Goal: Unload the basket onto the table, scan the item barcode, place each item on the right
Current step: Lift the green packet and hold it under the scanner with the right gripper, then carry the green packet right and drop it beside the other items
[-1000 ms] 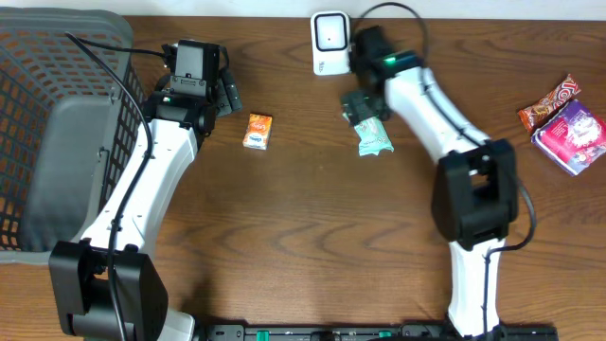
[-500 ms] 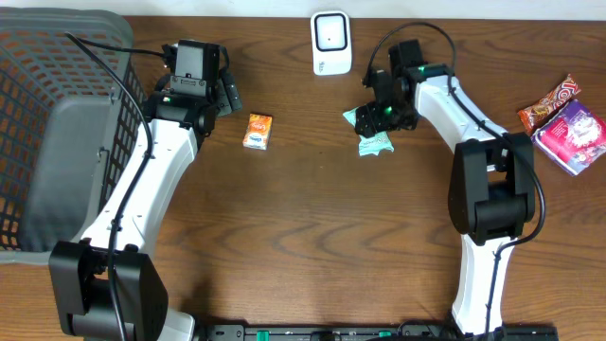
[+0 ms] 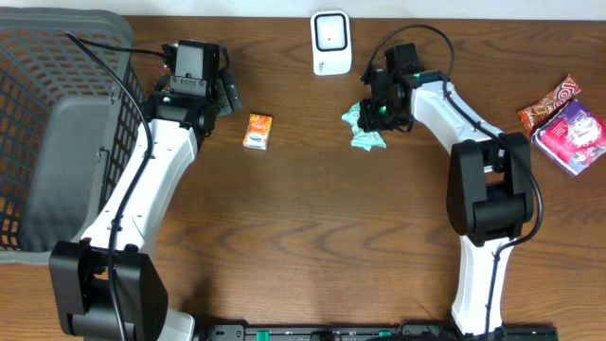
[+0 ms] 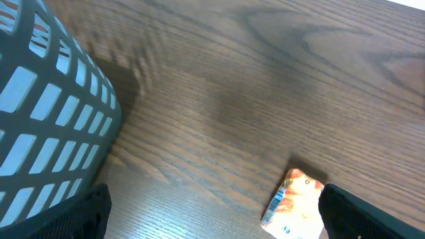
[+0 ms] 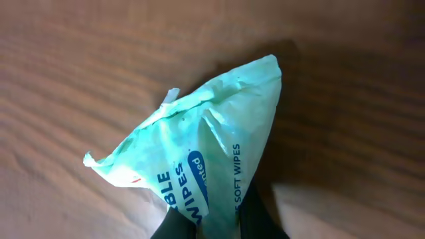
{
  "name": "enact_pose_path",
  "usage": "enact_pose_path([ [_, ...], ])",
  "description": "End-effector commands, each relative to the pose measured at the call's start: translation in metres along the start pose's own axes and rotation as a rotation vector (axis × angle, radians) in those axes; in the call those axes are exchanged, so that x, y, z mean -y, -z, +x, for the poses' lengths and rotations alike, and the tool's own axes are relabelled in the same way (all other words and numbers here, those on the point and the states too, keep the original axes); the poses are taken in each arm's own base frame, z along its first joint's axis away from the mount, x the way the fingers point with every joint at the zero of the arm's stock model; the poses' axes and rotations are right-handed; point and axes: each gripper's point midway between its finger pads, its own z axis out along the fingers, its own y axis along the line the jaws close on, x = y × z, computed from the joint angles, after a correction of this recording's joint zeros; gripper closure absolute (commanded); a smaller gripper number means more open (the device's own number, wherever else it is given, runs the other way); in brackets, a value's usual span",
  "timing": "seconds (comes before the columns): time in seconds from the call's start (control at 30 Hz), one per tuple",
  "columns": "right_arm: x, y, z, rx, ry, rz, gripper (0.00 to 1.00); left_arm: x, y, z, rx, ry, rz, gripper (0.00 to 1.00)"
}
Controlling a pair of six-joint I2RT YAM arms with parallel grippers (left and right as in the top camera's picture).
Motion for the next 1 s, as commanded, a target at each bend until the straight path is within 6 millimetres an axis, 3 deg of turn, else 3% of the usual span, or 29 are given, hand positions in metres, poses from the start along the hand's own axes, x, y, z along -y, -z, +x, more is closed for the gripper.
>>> enact_pose_path([
  [0.0,-0.013,0.008,-0.039,0.114,-0.108,-0.016,0.99,-0.003,-0.001,0.0,0.0,0.011,-0.009,0.01],
  [0.2,-0.045,0.031,-0.117,0.424,-0.097,-0.086,0.99,-0.003,-0.001,0.0,0.0,0.011,-0.009,0.01],
  [0.37,-0.042,0.061,-0.171,0.715,-0.221,-0.003,0.99,-0.003,-0.001,0.0,0.001,0.011,-0.009,0.01],
  [0.53,-0.05,0.077,-0.197,0.892,-0.233,0.029,0.99,-0.003,-0.001,0.0,0.001,0.011,-0.009,0.01],
  [0.7,-0.059,0.081,-0.208,0.962,-0.22,0.005,0.99,-0.003,-0.001,0.0,0.001,0.011,-0.009,0.01],
  [0.97,-0.052,0.063,-0.222,0.969,-0.154,0.073,0.99,-0.003,-0.001,0.0,0.0,0.011,-0.009,0.01],
])
